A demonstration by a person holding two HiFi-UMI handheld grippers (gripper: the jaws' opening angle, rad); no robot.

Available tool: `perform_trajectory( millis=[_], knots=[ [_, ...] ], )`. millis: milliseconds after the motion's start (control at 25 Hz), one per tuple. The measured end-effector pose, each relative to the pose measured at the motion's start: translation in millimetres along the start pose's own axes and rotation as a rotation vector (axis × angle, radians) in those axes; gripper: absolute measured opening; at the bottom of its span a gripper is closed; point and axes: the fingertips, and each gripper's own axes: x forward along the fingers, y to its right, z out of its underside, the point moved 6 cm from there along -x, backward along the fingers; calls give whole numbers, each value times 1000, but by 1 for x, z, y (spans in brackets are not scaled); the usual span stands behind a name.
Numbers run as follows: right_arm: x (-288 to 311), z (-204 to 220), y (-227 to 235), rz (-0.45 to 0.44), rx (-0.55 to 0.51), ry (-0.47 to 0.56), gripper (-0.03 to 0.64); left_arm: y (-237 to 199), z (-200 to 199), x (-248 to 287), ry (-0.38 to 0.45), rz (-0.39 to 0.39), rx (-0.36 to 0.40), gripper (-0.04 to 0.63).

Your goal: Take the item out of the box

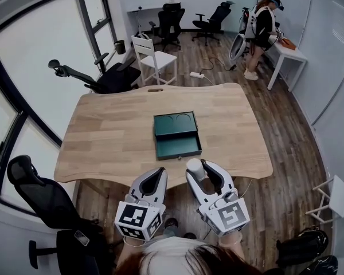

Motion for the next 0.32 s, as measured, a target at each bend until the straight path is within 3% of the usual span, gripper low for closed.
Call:
perform_trajectory(
  millis=[320],
  knots=[
    [13, 7, 0, -14, 14, -39, 189, -12, -1, 9, -5, 11, 2, 6]
  ],
)
